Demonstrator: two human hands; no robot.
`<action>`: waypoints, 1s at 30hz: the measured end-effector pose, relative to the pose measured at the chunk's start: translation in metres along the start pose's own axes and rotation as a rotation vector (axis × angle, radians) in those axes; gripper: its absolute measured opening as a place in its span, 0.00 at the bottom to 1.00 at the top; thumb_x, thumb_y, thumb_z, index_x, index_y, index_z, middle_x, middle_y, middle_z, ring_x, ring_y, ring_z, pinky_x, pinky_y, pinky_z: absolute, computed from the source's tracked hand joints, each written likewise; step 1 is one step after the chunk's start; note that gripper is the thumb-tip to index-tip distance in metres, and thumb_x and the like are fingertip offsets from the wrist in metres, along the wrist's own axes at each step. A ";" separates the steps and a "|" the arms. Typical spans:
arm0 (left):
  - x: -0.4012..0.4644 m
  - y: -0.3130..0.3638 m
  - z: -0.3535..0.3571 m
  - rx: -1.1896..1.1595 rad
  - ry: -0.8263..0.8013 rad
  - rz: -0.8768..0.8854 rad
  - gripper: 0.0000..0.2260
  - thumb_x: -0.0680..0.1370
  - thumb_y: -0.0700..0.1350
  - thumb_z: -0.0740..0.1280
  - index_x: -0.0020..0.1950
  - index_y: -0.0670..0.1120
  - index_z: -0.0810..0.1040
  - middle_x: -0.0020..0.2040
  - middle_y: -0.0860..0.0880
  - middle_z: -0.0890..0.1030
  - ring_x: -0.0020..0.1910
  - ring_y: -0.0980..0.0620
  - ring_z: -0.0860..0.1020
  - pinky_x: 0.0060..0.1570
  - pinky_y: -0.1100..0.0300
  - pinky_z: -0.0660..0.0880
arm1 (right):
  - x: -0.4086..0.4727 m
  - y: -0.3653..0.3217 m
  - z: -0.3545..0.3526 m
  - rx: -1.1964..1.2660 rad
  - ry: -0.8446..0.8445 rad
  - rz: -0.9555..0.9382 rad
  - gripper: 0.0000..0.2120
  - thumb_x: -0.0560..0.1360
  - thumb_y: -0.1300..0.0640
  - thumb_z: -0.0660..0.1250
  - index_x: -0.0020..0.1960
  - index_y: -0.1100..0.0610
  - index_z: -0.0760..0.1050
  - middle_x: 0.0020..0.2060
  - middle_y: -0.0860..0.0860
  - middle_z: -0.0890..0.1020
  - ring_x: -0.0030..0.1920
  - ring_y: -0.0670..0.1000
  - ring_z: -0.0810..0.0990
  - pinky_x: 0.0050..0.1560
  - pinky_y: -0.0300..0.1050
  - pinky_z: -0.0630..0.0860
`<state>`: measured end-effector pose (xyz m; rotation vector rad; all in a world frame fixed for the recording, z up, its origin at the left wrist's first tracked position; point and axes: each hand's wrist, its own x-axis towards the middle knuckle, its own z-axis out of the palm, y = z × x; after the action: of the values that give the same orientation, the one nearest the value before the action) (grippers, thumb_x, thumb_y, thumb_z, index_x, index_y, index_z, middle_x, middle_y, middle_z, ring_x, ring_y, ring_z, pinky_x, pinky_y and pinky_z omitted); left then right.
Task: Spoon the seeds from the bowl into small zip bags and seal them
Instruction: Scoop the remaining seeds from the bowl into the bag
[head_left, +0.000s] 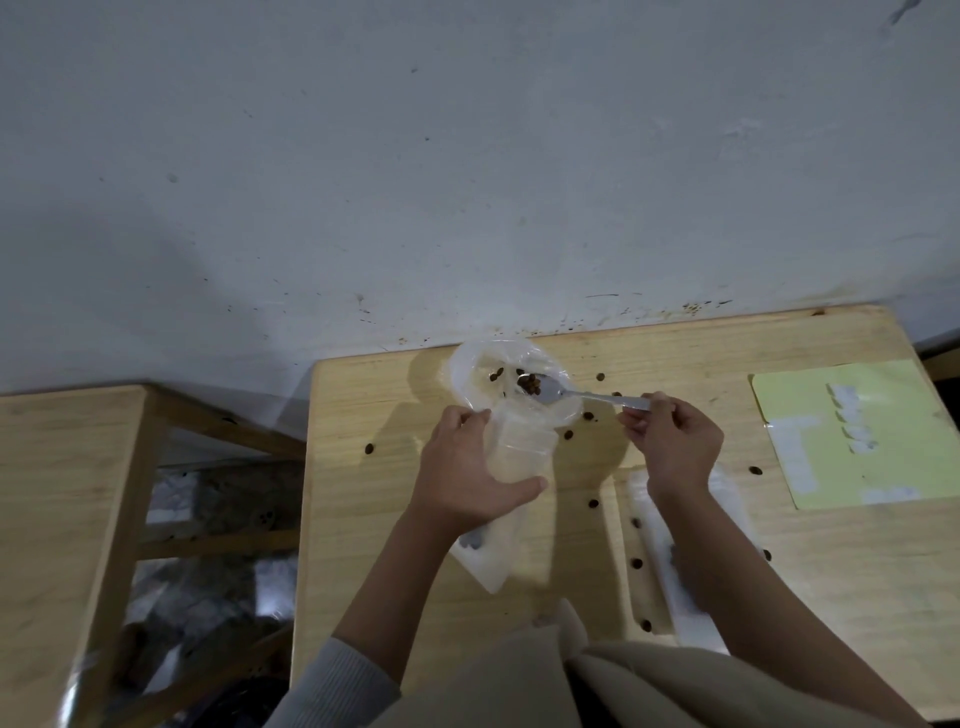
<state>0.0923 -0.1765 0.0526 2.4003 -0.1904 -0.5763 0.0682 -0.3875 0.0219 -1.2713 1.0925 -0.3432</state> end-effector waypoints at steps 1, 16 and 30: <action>0.000 0.000 -0.002 0.010 0.003 0.001 0.47 0.58 0.67 0.72 0.70 0.45 0.68 0.61 0.52 0.67 0.62 0.51 0.70 0.62 0.51 0.71 | 0.002 -0.002 -0.001 0.006 -0.004 0.002 0.09 0.78 0.61 0.63 0.45 0.66 0.79 0.32 0.59 0.81 0.31 0.50 0.83 0.39 0.45 0.82; 0.003 -0.005 0.002 0.112 0.018 0.003 0.44 0.62 0.63 0.75 0.71 0.46 0.65 0.65 0.50 0.65 0.65 0.50 0.66 0.65 0.52 0.67 | -0.014 -0.044 -0.012 -0.046 -0.283 -0.267 0.10 0.79 0.63 0.62 0.42 0.60 0.79 0.26 0.49 0.82 0.31 0.50 0.83 0.37 0.42 0.82; 0.006 -0.003 0.007 0.094 0.045 -0.008 0.45 0.63 0.64 0.74 0.73 0.46 0.63 0.67 0.50 0.63 0.67 0.49 0.64 0.67 0.51 0.65 | -0.023 -0.044 -0.002 -0.294 -0.098 -0.826 0.09 0.77 0.60 0.62 0.43 0.58 0.80 0.29 0.55 0.81 0.29 0.49 0.80 0.31 0.41 0.76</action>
<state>0.0946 -0.1804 0.0435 2.5037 -0.1929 -0.5273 0.0700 -0.3861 0.0714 -1.9565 0.4941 -0.7432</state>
